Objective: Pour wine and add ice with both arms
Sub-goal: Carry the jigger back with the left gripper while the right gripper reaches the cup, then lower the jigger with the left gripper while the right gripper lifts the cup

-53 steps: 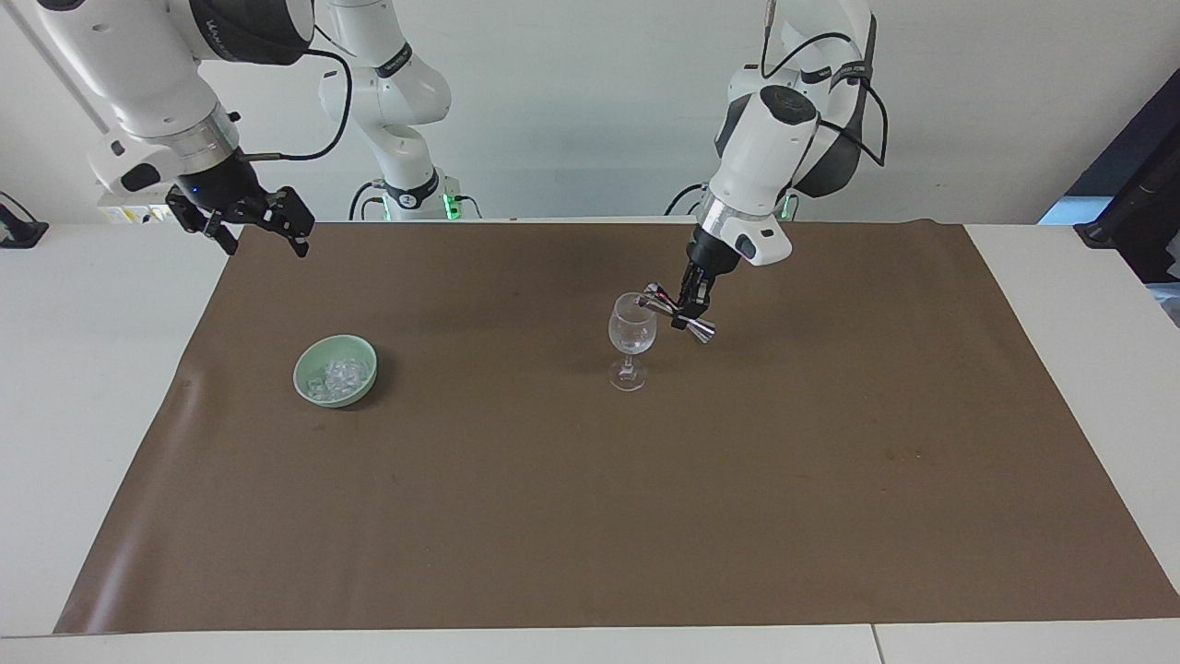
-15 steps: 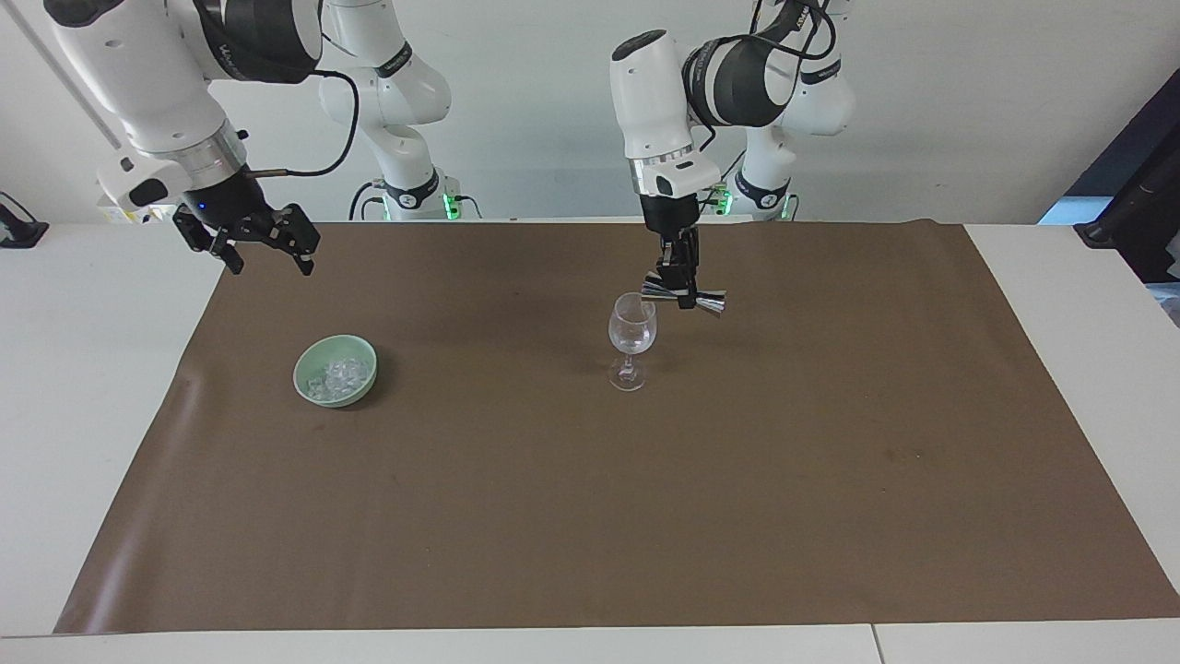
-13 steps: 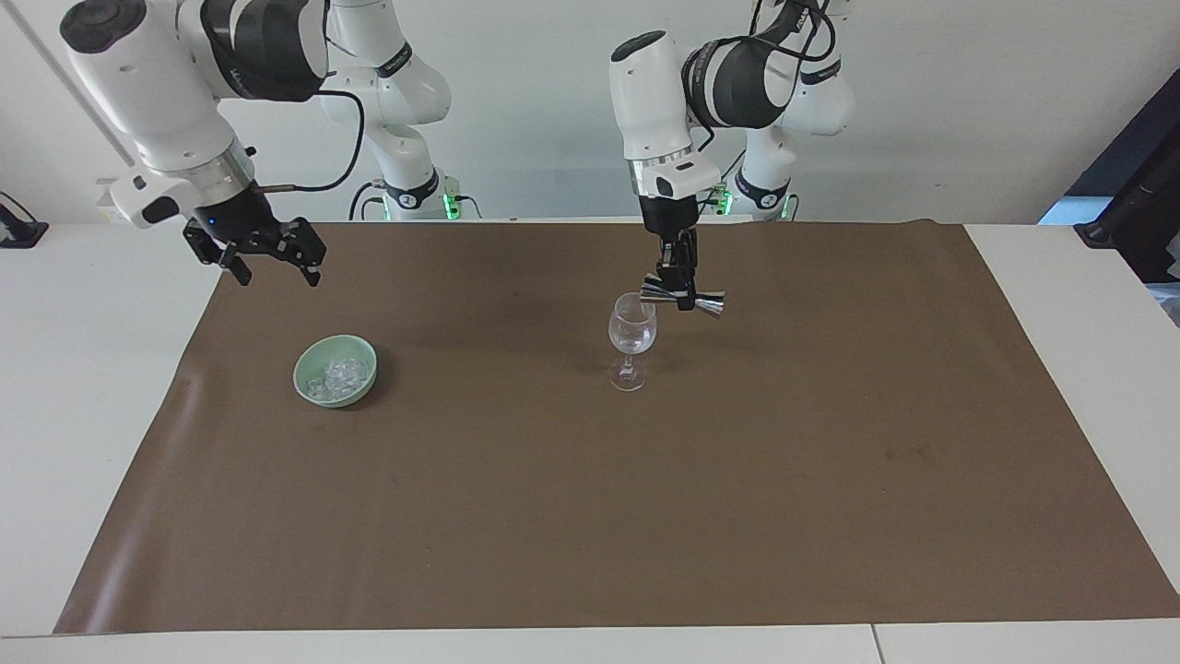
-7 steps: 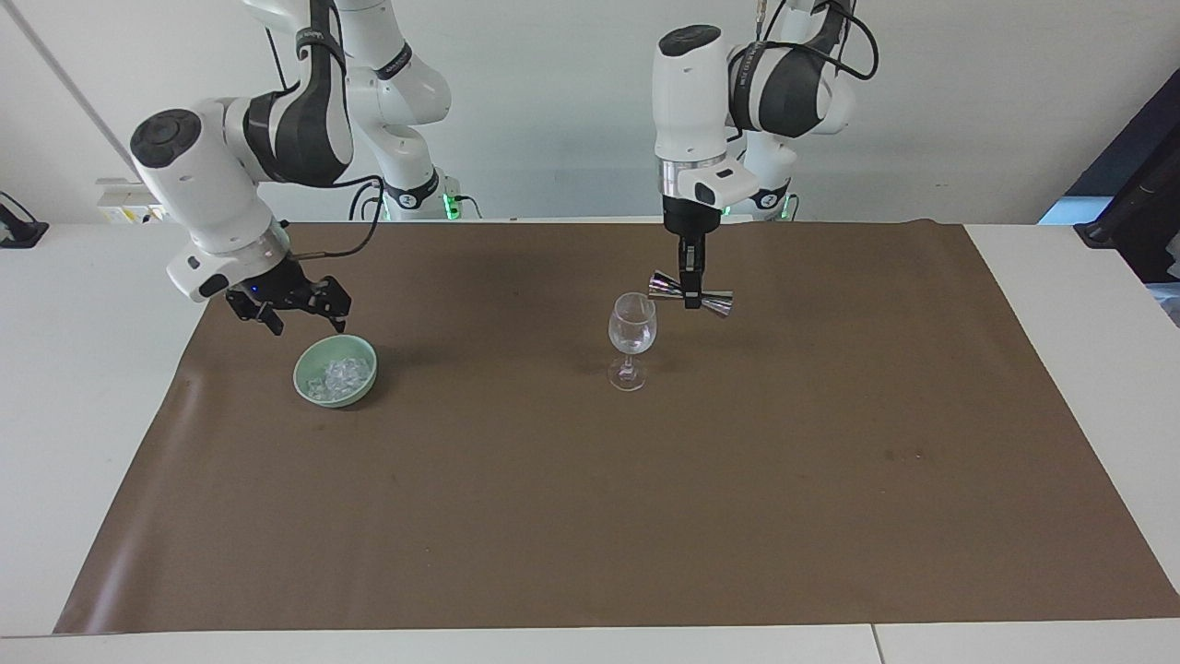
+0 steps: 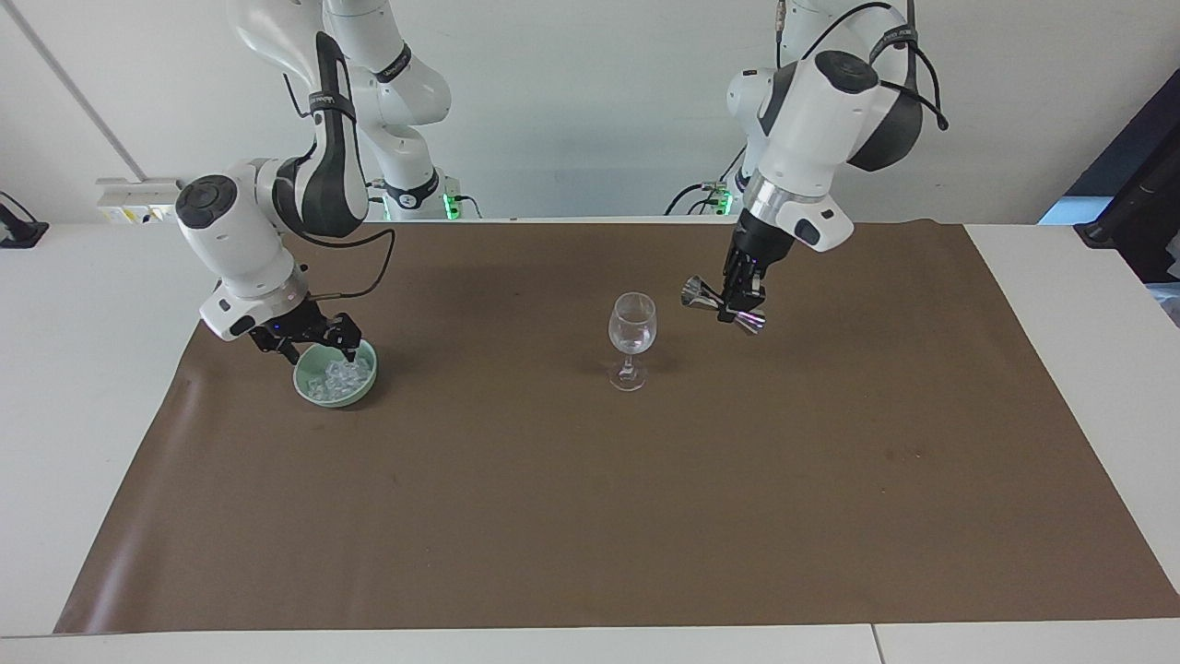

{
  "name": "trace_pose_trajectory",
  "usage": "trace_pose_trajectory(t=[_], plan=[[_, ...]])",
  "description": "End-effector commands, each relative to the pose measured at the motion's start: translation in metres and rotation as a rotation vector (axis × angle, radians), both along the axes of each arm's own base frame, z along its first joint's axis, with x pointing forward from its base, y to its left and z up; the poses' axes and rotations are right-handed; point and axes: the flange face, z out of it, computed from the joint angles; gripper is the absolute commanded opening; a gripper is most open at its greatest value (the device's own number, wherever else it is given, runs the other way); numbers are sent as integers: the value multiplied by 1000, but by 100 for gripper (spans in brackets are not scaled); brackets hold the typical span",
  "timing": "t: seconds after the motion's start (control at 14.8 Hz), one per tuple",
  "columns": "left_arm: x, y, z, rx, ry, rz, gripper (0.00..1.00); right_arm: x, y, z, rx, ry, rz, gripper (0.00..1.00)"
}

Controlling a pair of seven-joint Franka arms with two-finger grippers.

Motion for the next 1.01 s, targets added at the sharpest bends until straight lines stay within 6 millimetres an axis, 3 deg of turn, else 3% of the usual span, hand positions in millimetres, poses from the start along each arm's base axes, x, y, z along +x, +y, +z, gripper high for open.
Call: trace_pose_trajectory(t=[0.0, 0.27, 0.41, 0.54, 0.74, 0.81, 0.95], plan=[[11, 54, -12, -120, -7, 32, 0, -2, -1, -15, 15, -1, 11, 85], [39, 128, -54, -236, 8, 119, 0, 0, 2, -25, 14, 7, 10, 75], [50, 178, -78, -304, 7, 168, 0, 1, 1, -28, 13, 1, 9, 73], [59, 219, -109, -400, 1, 221, 0, 1, 1, -27, 13, -1, 9, 65], [63, 272, -140, -495, -21, 306, 0, 0, 1, -28, 14, 2, 9, 46], [62, 300, -154, -533, -23, 352, 0, 0, 1, -28, 14, 5, 9, 32], [63, 326, -172, -603, -30, 376, 0, -1, 3, -29, 15, 14, 15, 11]])
